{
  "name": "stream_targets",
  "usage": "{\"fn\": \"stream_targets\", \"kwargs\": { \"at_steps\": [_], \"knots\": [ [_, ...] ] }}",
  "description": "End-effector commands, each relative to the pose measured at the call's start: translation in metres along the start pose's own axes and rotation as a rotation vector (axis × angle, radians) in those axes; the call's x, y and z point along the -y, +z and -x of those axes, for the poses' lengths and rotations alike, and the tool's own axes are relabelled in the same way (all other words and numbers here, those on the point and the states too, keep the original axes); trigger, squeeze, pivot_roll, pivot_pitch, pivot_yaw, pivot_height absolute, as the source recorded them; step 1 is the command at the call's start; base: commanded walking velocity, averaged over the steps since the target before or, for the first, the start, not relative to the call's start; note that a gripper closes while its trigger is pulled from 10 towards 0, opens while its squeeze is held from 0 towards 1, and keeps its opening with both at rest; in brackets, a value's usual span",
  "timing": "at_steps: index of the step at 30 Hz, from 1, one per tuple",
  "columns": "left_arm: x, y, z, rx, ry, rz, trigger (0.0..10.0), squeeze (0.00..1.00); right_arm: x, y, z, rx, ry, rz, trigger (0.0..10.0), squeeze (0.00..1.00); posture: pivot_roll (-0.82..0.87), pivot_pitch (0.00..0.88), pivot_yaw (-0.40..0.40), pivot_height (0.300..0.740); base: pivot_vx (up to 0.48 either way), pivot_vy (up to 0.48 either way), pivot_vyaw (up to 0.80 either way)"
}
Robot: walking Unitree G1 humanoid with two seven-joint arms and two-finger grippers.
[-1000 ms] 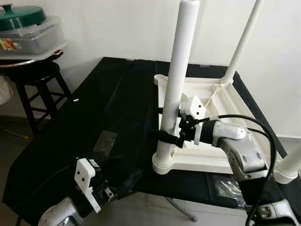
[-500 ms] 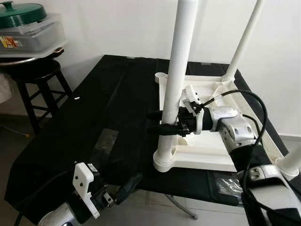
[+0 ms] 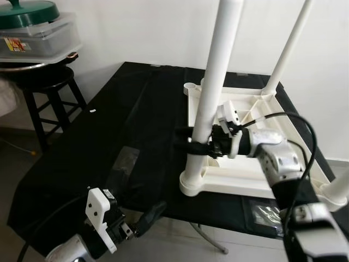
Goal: Building children table
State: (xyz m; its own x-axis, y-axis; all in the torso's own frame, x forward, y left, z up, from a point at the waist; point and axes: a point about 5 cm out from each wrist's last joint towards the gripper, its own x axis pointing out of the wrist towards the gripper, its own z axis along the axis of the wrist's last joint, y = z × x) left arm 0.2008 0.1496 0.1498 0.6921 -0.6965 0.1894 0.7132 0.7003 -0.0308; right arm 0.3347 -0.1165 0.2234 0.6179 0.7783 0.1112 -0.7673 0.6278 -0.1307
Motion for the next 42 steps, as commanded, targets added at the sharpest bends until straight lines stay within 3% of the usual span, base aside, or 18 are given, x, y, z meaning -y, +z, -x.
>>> {"fn": "stream_targets", "kwargs": {
  "at_steps": [1, 2, 3, 4, 6, 11, 15, 16, 17, 20, 21, 22, 25, 27, 30, 33, 34, 42],
  "knots": [
    [-0.003, -0.001, 0.0, -0.015, 0.001, -0.006, 10.0, 0.0, -0.009, -0.05, 0.031, -0.241, -0.54, -0.037, 0.0, 0.0, 0.0, 0.145, -0.048, 0.74, 0.0, 0.0, 0.0],
    [-0.003, -0.001, 0.0, -0.015, 0.001, -0.006, 10.0, 0.0, -0.009, -0.05, 0.031, -0.241, -0.54, -0.037, 0.0, 0.0, 0.0, 0.145, -0.048, 0.74, 0.0, 0.0, 0.0],
    [-0.004, -0.001, -0.001, -0.015, -0.002, -0.008, 10.0, 0.0, -0.029, -0.063, 0.036, -0.276, -0.605, -0.05, 0.0, 0.0, 0.0, 0.132, -0.039, 0.74, 0.0, 0.0, 0.0],
    [-0.004, -0.001, -0.001, -0.015, -0.002, -0.008, 10.0, 0.0, -0.029, -0.063, 0.036, -0.276, -0.605, -0.05, 0.0, 0.0, 0.0, 0.132, -0.039, 0.74, 0.0, 0.0, 0.0],
    [-0.006, -0.003, -0.004, -0.021, -0.014, -0.01, 10.0, 0.0, -0.044, -0.068, 0.026, -0.27, -0.531, -0.025, 0.0, 0.0, 0.0, 0.111, -0.043, 0.74, 0.0, 0.0, 0.0],
    [-0.009, -0.005, -0.004, -0.025, -0.005, -0.018, 10.0, 0.0, -0.053, -0.062, 0.01, -0.258, -0.493, -0.021, 0.0, 0.0, 0.01, 0.108, -0.044, 0.74, 0.0, 0.0, 0.0],
    [-0.012, -0.004, -0.002, -0.021, 0.022, -0.025, 10.0, 0.0, -0.06, -0.059, 0.008, -0.266, -0.528, -0.032, 0.0, 0.0, 0.03, 0.102, -0.029, 0.74, 0.0, 0.0, 0.0],
    [-0.013, -0.004, -0.002, -0.023, 0.026, -0.028, 10.0, 0.0, -0.061, -0.057, 0.006, -0.268, -0.529, -0.033, 4.9, 0.0, 0.04, 0.098, -0.024, 0.74, 0.0, 0.0, 0.0],
    [-0.013, -0.004, -0.002, -0.025, 0.024, -0.03, 10.0, 0.0, -0.06, -0.053, 0.005, -0.248, -0.513, -0.042, 10.0, 0.67, 0.04, 0.104, -0.022, 0.74, 0.0, 0.0, 0.0],
    [-0.013, -0.004, -0.003, -0.031, 0.016, -0.034, 10.0, 0.0, -0.058, -0.045, 0.0, -0.206, -0.421, -0.029, 10.0, 0.67, 0.05, 0.105, -0.02, 0.74, 0.0, 0.0, 0.0],
    [-0.013, -0.004, -0.002, -0.032, 0.015, -0.033, 10.0, 0.0, -0.052, -0.037, -0.004, -0.155, -0.3, -0.037, 10.0, 1.0, 0.05, 0.112, -0.017, 0.74, 0.0, 0.0, 0.0],
    [-0.013, -0.004, -0.002, -0.032, 0.015, -0.033, 10.0, 0.0, -0.052, -0.037, -0.004, -0.155, -0.3, -0.037, 10.0, 1.0, 0.05, 0.112, -0.017, 0.74, 0.0, 0.0, 0.0],
    [-0.01, -0.004, -0.002, -0.03, 0.015, -0.028, 10.0, 0.0, -0.03, -0.017, -0.004, -0.079, -0.048, -0.005, 10.0, 1.0, 0.05, 0.121, -0.024, 0.74, 0.0, 0.0, 0.0],
    [-0.01, -0.003, -0.002, -0.029, 0.015, -0.027, 10.0, 0.0, -0.026, -0.014, -0.003, -0.08, -0.005, 0.018, 10.0, 1.0, 0.05, 0.122, -0.025, 0.74, 0.0, 0.0, 0.0],
    [-0.008, -0.003, -0.003, -0.025, 0.013, -0.024, 10.0, 0.0, -0.017, -0.003, -0.001, -0.111, 0.253, 0.118, 10.0, 1.0, 0.05, 0.129, -0.036, 0.74, 0.0, 0.0, 0.0],
    [-0.007, -0.003, -0.004, -0.023, 0.012, -0.023, 10.0, 0.0, -0.012, 0.002, -0.002, -0.137, 0.359, 0.164, 10.0, 1.0, 0.05, 0.129, -0.039, 0.74, 0.0, 0.0, 0.0],
    [-0.007, -0.003, -0.004, -0.022, 0.012, -0.022, 10.0, 0.0, -0.006, 0.007, -0.006, -0.145, 0.405, 0.168, 10.0, 0.0, 0.05, 0.134, -0.04, 0.74, 0.0, 0.0, 0.0],
    [-0.003, -0.001, -0.002, -0.022, 0.005, -0.018, 10.0, 0.0, 0.017, 0.02, -0.019, -0.176, 0.566, 0.127, 10.0, 0.0, 0.06, 0.147, -0.045, 0.74, 0.0, 0.0, 0.0]
  ]
}}
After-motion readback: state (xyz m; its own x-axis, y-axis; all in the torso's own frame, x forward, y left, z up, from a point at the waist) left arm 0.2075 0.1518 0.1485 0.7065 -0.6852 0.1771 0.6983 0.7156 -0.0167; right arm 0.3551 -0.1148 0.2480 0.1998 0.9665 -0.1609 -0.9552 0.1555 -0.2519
